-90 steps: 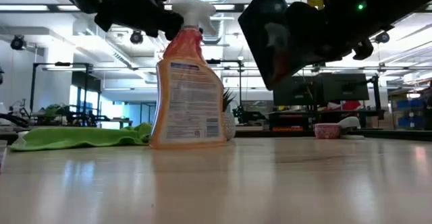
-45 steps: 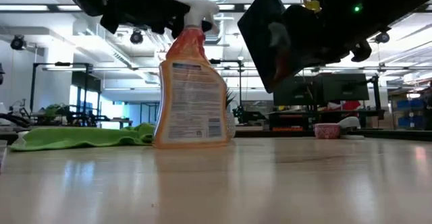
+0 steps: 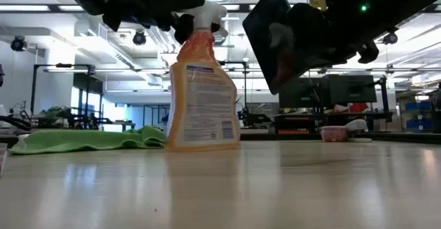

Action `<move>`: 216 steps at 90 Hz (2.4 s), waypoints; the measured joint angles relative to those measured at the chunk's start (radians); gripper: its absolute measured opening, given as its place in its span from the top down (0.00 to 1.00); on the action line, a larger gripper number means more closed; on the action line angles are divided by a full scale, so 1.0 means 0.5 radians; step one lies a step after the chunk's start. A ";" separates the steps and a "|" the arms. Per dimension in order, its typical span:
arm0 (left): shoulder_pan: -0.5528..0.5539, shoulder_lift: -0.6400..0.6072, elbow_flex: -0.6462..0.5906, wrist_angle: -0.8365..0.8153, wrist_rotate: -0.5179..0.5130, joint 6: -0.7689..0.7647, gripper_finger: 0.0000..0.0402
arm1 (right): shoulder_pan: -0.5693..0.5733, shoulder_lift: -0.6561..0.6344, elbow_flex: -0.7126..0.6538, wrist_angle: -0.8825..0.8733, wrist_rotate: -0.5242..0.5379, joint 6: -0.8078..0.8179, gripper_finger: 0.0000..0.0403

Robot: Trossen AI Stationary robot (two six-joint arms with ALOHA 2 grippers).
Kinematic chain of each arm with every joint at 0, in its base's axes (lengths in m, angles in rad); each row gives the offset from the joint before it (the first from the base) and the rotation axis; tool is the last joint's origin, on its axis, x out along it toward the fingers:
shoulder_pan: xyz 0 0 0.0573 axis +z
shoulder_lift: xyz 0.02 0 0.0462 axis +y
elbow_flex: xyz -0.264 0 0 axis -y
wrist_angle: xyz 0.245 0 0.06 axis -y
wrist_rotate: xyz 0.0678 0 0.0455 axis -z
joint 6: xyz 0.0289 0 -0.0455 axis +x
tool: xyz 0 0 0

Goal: Apply microfiber cloth
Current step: Spray the front and back of the tablet with the spray bottle

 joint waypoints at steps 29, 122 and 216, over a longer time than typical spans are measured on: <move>-0.079 0.005 0.000 0.026 -0.199 -0.058 0.09 | -0.009 0.000 0.000 0.002 0.000 0.000 0.98; -0.141 0.059 0.011 -0.160 -0.086 0.196 0.09 | -0.135 -0.002 -0.002 0.208 -0.159 -0.375 0.98; -0.240 -0.189 0.005 -0.600 -0.312 0.118 0.04 | -0.135 -0.002 -0.002 0.229 -0.202 -0.400 0.98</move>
